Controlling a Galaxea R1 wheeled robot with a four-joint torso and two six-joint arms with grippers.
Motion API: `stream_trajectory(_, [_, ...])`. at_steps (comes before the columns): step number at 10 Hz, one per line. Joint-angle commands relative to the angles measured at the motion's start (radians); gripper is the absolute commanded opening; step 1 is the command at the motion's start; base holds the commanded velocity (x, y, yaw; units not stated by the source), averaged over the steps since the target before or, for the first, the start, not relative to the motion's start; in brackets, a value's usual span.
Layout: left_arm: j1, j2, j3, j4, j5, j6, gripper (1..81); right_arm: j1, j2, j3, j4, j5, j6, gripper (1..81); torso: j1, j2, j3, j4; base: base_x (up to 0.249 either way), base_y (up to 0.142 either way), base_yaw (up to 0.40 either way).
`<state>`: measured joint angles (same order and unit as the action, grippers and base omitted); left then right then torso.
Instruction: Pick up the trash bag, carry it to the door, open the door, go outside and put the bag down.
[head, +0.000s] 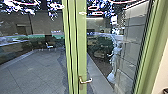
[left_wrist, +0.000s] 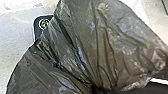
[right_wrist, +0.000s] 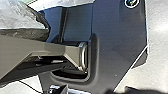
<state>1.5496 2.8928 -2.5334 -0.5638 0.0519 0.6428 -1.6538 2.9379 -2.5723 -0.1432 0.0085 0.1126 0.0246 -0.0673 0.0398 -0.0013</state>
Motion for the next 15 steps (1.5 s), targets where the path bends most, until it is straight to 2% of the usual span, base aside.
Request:
stream_trajectory(1, [-0.059, -0.001, -0.004, 0.010, 0.072, 0.006, 1.0, 0.044, -0.006, 0.005, -0.006, -0.050, -0.002, 81.1, 0.000, 0.000, 0.000, 0.000, 0.000, 0.000, 0.246])
stream_trajectory(8, [-0.059, 0.028, -0.061, 0.019, 0.074, 0.006, 1.0, 0.044, -0.004, 0.003, -0.007, -0.050, -0.002, 81.1, 0.000, 0.000, 0.000, 0.000, 0.000, 0.000, 0.247])
stream_trajectory(15, [-0.059, 0.034, -0.064, 0.027, 0.074, 0.006, 1.0, 0.044, -0.001, 0.003, -0.007, -0.050, -0.002, 81.1, 0.000, 0.000, 0.000, 0.000, 0.000, 0.000, 0.246])
